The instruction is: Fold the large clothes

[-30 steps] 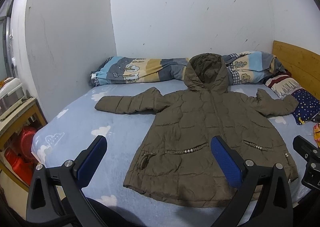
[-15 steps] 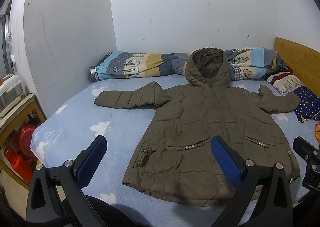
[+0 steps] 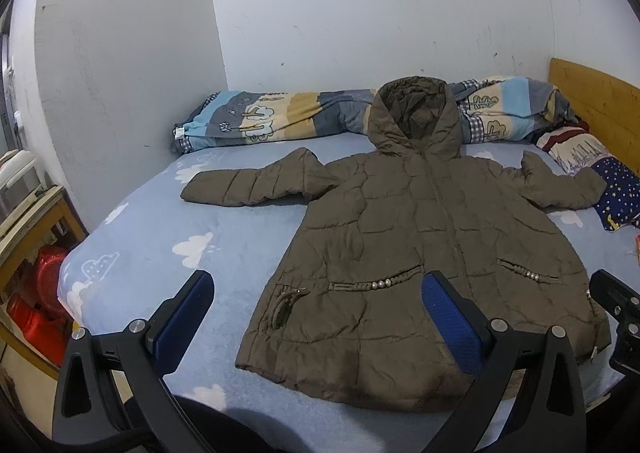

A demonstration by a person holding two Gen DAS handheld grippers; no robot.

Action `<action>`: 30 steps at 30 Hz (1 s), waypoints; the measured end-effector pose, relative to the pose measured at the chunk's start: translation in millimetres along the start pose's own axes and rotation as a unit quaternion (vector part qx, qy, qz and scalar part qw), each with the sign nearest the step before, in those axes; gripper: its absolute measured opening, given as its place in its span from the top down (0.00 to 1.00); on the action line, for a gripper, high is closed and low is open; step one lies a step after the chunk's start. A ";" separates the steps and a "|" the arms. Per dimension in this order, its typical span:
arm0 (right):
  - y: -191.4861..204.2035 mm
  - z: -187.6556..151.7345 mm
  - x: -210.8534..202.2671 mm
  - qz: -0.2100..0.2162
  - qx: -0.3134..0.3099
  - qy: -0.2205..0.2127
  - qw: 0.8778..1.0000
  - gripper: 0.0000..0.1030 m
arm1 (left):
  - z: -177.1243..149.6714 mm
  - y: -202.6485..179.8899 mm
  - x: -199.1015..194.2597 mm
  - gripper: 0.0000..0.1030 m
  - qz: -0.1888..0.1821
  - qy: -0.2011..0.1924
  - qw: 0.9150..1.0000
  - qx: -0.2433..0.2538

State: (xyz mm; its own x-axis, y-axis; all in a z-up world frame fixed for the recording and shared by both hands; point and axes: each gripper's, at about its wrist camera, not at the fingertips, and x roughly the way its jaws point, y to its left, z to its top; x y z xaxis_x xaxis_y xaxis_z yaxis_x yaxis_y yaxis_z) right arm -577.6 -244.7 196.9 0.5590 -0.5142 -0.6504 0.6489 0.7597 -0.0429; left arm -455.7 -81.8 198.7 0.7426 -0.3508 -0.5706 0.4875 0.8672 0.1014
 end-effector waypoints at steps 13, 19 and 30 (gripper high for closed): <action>-142.9 37.3 88.0 0.072 0.139 0.052 0.986 0.00 | 81.7 -40.4 155.1 0.00 -0.038 0.038 0.998 0.018; -261.6 68.1 155.3 0.047 0.222 0.075 0.971 0.00 | 63.9 -63.9 223.5 0.00 -0.058 0.086 0.993 0.056; -454.3 113.3 289.1 0.005 0.361 0.070 0.930 0.23 | 66.4 -49.3 249.6 0.00 -0.043 0.090 0.993 0.065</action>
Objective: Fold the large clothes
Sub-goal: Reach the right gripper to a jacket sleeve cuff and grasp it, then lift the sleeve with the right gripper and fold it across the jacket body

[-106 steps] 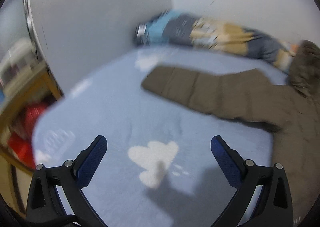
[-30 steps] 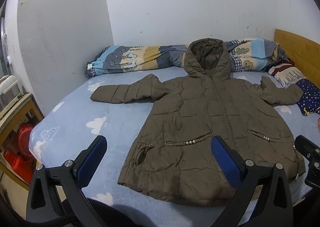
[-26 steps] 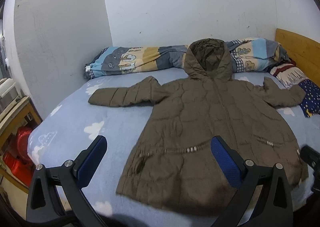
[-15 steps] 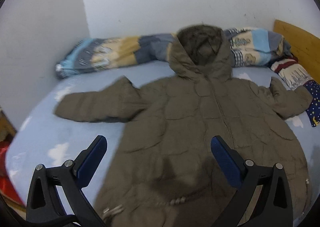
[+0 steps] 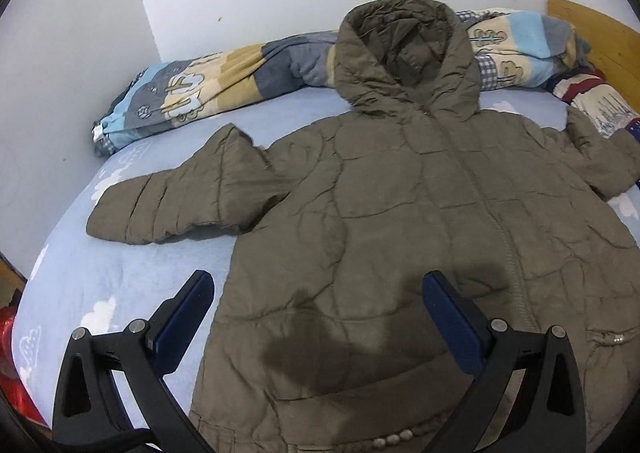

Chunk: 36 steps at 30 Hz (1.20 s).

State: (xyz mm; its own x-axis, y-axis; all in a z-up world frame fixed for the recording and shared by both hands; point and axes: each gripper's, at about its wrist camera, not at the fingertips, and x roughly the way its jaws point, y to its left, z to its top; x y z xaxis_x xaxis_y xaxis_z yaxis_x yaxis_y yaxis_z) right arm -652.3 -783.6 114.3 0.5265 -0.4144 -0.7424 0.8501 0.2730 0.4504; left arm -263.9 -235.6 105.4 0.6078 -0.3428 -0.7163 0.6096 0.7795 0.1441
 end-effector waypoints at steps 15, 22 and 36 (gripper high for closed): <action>-60.1 75.9 101.6 -0.063 0.061 -0.010 0.996 0.51 | -3.9 1.8 17.3 0.00 0.014 0.017 1.000 -0.003; -54.6 83.9 110.7 -0.039 0.029 -0.012 0.999 0.83 | -5.3 -1.8 21.7 0.00 0.018 0.021 1.000 0.001; 34.9 82.7 -57.1 0.007 -0.019 -0.134 0.991 0.84 | 6.6 17.2 -9.0 0.00 0.002 -0.017 0.999 -0.034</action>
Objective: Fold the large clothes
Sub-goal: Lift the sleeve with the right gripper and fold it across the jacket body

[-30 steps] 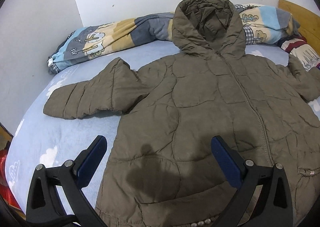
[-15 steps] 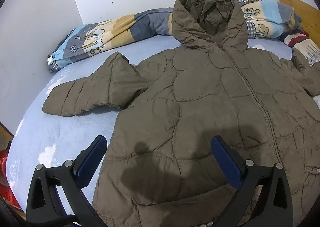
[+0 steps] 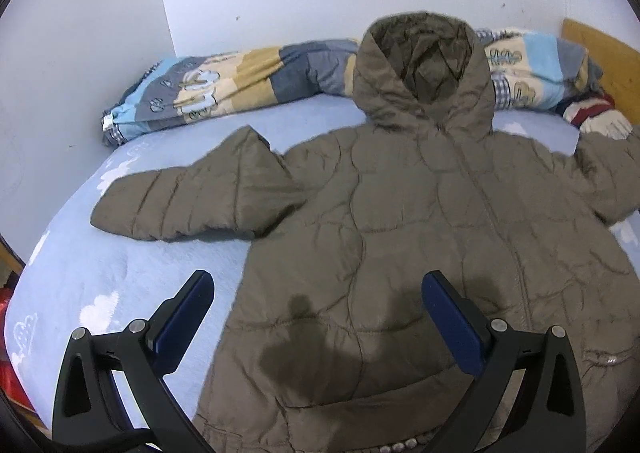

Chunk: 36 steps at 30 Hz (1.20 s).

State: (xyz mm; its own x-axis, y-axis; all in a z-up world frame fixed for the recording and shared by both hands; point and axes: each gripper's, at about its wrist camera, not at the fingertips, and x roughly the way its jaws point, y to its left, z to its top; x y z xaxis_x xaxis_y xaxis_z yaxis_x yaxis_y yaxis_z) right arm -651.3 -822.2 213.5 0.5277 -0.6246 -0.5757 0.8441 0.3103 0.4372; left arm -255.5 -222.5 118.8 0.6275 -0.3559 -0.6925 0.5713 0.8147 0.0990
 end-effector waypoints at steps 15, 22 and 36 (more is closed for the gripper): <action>213.7 -42.6 -116.6 0.105 -0.124 0.005 0.987 0.84 | 13.5 28.9 -35.5 0.00 -0.013 -0.041 0.998 -0.033; 326.0 -116.3 -118.6 0.172 -0.192 0.050 0.965 0.84 | 11.8 46.5 -39.8 0.00 -0.012 -0.041 0.998 -0.046; 408.9 -291.9 -3.6 0.197 -0.252 0.192 0.928 0.84 | 11.8 61.4 -34.7 0.00 -0.011 -0.028 0.997 -0.066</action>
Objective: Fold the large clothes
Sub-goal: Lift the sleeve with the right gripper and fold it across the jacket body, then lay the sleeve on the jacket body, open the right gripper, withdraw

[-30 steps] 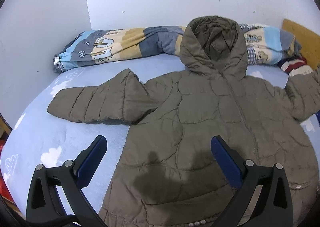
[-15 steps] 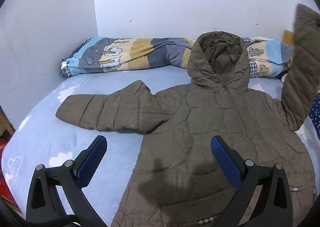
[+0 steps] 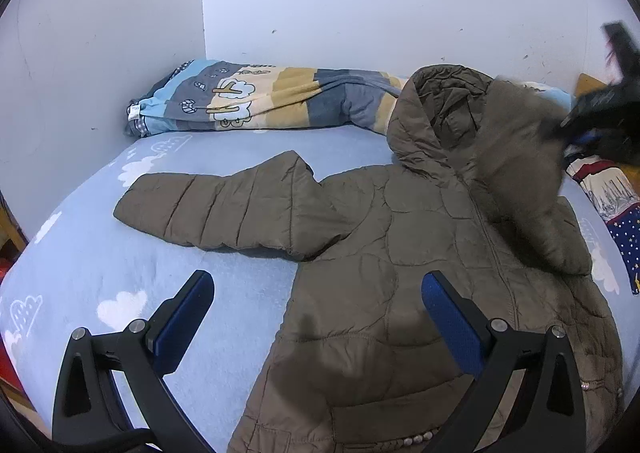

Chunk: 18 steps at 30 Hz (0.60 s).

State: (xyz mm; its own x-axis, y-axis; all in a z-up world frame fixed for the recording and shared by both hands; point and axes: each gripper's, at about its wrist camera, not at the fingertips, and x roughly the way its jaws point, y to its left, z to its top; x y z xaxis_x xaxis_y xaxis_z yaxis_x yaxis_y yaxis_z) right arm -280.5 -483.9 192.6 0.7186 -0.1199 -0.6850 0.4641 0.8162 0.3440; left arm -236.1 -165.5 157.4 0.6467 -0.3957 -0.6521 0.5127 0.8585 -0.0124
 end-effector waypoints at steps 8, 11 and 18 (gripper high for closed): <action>9.7 -42.6 73.7 0.011 -0.004 0.055 0.998 0.84 | -1.2 2.9 6.3 0.00 0.001 0.012 1.000 -0.008; 17.7 -51.4 87.0 0.017 -0.009 0.065 0.998 0.83 | -1.8 2.0 7.5 0.00 0.003 0.012 1.000 -0.006; 35.8 -61.2 81.6 0.038 -0.032 0.074 0.996 0.46 | -2.5 2.4 7.1 0.00 -0.001 0.013 1.000 -0.007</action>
State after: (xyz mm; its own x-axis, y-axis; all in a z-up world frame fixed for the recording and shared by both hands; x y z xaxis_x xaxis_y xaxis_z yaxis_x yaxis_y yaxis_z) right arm -237.0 -429.9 109.7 0.6638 0.0243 -0.7476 0.3735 0.8552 0.3594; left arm -231.6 -165.5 150.9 0.6304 -0.3887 -0.6719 0.5062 0.8621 -0.0238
